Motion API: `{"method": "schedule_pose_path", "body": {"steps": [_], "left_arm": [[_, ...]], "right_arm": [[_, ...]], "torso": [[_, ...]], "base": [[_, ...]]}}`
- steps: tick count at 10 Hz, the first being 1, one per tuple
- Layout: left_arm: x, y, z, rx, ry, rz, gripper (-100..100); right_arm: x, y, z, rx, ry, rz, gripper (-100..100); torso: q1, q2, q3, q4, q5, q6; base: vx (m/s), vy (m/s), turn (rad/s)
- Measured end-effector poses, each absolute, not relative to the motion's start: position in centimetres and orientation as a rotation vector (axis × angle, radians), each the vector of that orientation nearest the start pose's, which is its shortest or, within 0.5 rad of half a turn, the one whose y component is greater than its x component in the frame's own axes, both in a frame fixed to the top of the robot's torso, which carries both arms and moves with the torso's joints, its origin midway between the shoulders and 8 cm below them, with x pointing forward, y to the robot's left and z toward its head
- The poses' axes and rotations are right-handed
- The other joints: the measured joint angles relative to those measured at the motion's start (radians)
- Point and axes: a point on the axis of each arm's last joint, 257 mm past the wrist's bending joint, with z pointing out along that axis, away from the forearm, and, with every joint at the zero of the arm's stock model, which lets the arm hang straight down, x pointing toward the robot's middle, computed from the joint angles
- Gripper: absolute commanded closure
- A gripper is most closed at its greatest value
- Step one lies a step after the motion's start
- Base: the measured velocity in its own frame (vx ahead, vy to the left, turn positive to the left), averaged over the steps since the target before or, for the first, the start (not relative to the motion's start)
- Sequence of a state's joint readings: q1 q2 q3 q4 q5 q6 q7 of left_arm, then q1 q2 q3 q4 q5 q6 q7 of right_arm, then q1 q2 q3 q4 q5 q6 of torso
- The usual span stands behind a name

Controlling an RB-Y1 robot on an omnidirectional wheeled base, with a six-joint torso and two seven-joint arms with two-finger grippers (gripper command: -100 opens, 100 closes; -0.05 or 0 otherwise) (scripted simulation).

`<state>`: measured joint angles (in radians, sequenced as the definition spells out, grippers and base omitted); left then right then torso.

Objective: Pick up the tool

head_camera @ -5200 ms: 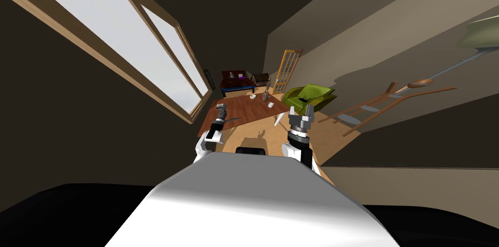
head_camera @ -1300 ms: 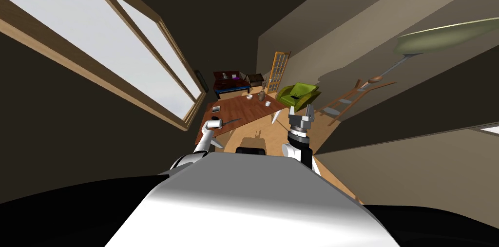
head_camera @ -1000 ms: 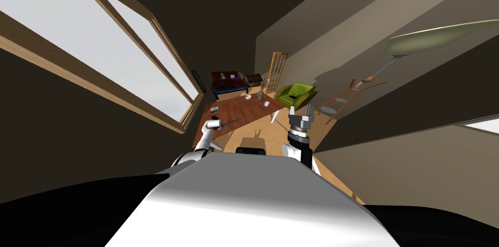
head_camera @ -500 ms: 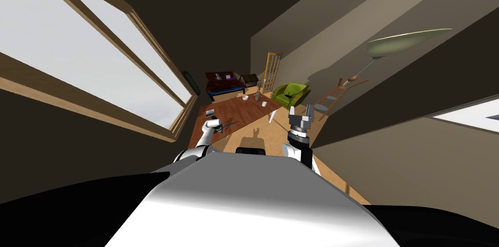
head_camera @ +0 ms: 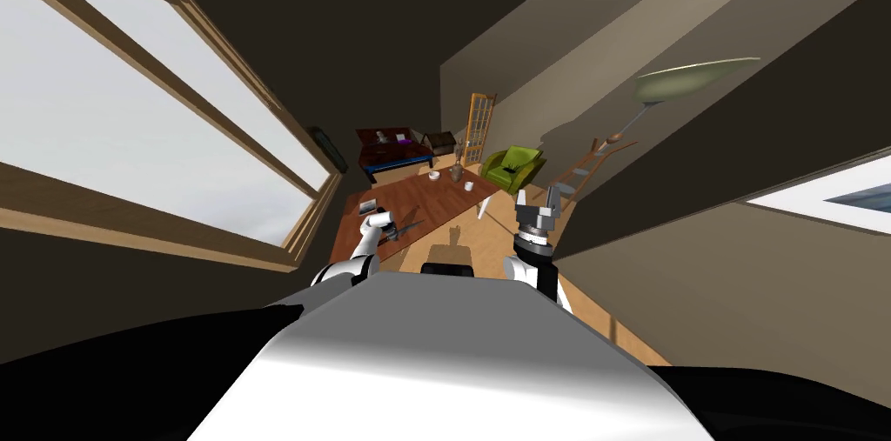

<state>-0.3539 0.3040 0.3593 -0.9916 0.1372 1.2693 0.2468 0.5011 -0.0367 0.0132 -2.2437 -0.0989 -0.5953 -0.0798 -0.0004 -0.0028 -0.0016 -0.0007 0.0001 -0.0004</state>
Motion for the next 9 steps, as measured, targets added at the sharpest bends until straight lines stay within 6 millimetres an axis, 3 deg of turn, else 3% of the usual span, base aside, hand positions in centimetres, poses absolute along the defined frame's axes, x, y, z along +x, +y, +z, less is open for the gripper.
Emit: {"method": "schedule_pose_path", "body": {"steps": [3, 4, 5, 9], "left_arm": [[37.8, 41.0, -48.4, -2.725, 1.395, -0.085, -100], [37.7, 41.0, -48.4, -2.728, 1.394, -0.083, 0], [37.7, 41.0, -48.4, -2.728, 1.395, -0.084, -100], [36.7, 40.3, -50.5, -2.725, 1.403, -0.086, -100]], "right_arm": [[33.4, -28.4, 2.6, 0.679, 0.516, 1.462, 0], [33.4, -28.4, 2.6, 0.679, 0.516, 1.462, 0], [33.4, -28.4, 2.6, 0.679, 0.516, 1.462, 0], [33.4, -28.4, 2.6, 0.679, 0.516, 1.462, 0]], "torso": [[0.001, -0.002, -0.001, 0.0, 0.0, 0.0], [0.0, 0.0, 0.0, 0.0, 0.0, 0.0], [-0.001, 0.001, 0.001, 0.0, 0.0, 0.0], [0.0, 0.0, 0.0, 0.0, 0.0, 0.0]], "base": [[0.051, 0.021, -0.066], [0.005, 0.003, 0.003], [0.025, 0.009, 0.014], [0.031, 0.014, 0.011]]}}
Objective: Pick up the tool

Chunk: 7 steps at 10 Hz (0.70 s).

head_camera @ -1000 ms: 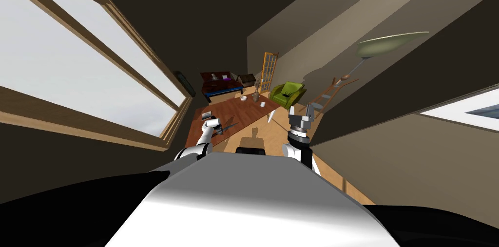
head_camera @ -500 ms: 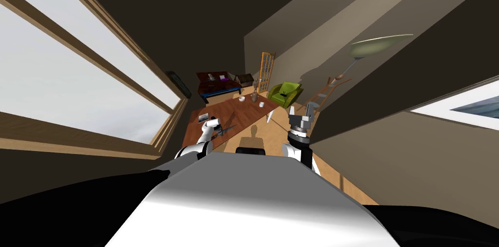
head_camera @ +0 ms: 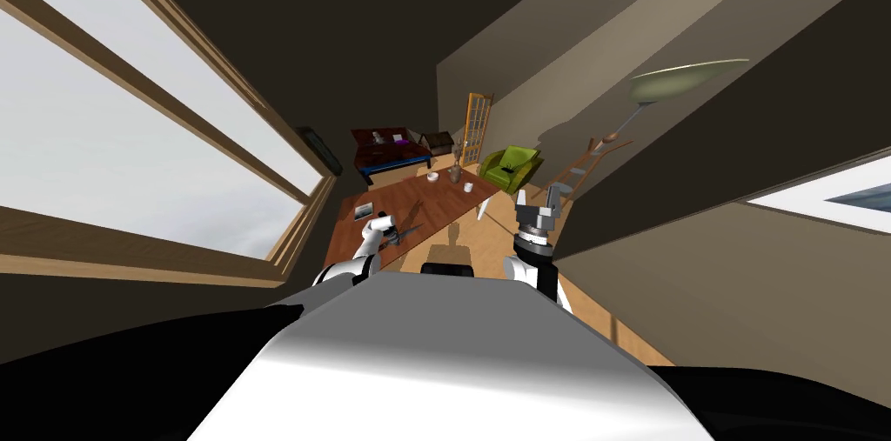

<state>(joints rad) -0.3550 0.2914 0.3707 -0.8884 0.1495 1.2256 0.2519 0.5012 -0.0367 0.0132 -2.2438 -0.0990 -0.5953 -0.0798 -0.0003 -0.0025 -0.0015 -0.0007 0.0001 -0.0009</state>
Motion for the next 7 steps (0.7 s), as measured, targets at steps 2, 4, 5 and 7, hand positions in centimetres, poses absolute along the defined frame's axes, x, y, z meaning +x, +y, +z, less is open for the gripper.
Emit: {"method": "schedule_pose_path", "body": {"steps": [2, 4, 5, 7], "left_arm": [[36.71, 40.29, -50.55, -2.724, 1.403, -0.087, 100], [36.68, 40.29, -50.56, -2.725, 1.401, -0.087, 100], [36.68, 40.29, -50.56, -2.725, 1.402, -0.087, 100], [36.68, 40.28, -50.56, -2.725, 1.402, -0.087, 100]], "right_arm": [[33.37, -28.4, 2.56, 0.679, 0.516, 1.462, 0], [33.37, -28.4, 2.56, 0.679, 0.516, 1.462, 0], [33.37, -28.4, 2.56, 0.679, 0.516, 1.462, 0], [33.37, -28.4, 2.56, 0.679, 0.516, 1.462, 0]], "torso": [[-0.001, 0.002, 0.001, 0.0, 0.0, 0.0], [0.0, 0.002, 0.001, 0.0, 0.0, 0.001], [0.0, 0.002, 0.001, 0.0, 0.0, 0.001], [-0.001, 0.002, 0.001, 0.0, 0.0, 0.0]], "base": [[0.0, 0.0, 0.0], [0.0, 0.0, 0.0], [0.0, 0.0, 0.0], [-0.011, -0.005, -0.012]]}}
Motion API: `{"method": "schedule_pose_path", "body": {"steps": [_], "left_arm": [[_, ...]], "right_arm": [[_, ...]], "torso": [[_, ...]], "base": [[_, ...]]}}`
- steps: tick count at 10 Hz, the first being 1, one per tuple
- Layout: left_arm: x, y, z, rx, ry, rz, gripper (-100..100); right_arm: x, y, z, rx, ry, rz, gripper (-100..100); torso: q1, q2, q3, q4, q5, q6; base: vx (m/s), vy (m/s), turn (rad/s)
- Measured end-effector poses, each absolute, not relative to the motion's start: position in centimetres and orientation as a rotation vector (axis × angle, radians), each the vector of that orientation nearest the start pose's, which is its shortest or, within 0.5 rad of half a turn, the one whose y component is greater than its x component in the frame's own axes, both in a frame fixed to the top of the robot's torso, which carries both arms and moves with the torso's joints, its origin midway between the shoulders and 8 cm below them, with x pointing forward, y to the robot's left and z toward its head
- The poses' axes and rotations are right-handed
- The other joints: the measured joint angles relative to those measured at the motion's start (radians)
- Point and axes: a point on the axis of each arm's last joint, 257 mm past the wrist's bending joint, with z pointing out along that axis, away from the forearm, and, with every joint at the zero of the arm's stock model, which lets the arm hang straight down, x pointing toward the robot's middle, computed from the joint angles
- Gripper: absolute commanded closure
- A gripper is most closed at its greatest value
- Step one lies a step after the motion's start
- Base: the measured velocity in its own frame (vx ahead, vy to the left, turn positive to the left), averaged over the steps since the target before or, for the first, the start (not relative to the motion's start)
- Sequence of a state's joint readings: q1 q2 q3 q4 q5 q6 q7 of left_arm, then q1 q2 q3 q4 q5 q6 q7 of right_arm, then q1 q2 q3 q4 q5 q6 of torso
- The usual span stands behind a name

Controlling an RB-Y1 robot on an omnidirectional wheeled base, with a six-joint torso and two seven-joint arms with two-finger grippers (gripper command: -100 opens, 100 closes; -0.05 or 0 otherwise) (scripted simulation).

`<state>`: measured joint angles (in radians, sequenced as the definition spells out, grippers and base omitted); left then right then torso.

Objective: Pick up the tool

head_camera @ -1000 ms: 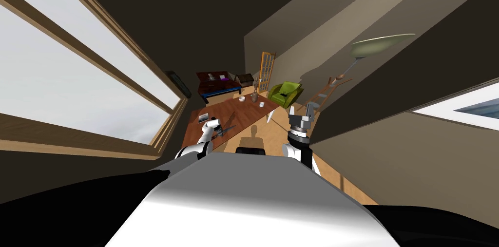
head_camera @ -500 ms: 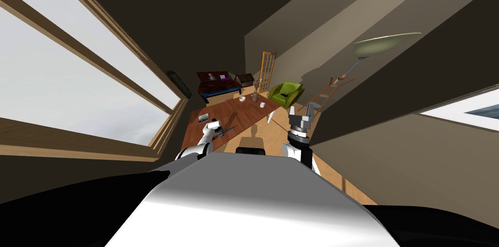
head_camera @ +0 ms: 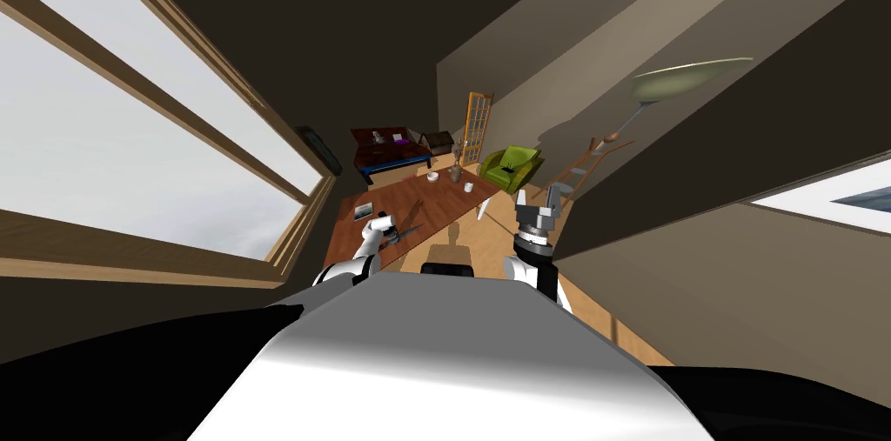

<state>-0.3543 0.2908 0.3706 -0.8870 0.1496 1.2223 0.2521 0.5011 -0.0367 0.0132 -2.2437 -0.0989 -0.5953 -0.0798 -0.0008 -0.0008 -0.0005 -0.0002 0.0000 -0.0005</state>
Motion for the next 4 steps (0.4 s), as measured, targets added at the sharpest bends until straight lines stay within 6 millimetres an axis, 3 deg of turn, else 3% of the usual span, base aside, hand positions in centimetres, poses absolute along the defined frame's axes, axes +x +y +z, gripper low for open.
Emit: {"method": "schedule_pose_path", "body": {"steps": [3, 4], "left_arm": [[37.5, 40.8, -49.1, -2.724, 1.397, -0.088, 100], [37.5, 40.8, -49.1, -2.725, 1.398, -0.086, 0]], "right_arm": [[33.4, -28.4, 2.6, 0.679, 0.516, 1.462, 0], [33.4, -28.4, 2.6, 0.679, 0.516, 1.462, 0]], "torso": [[-0.002, 0.003, 0.002, 0.001, -0.001, 0.0], [-0.001, 0.002, 0.001, 0.0, 0.0, 0.0]], "base": [[-0.031, -0.014, -0.011], [0.0, 0.0, 0.0]]}}
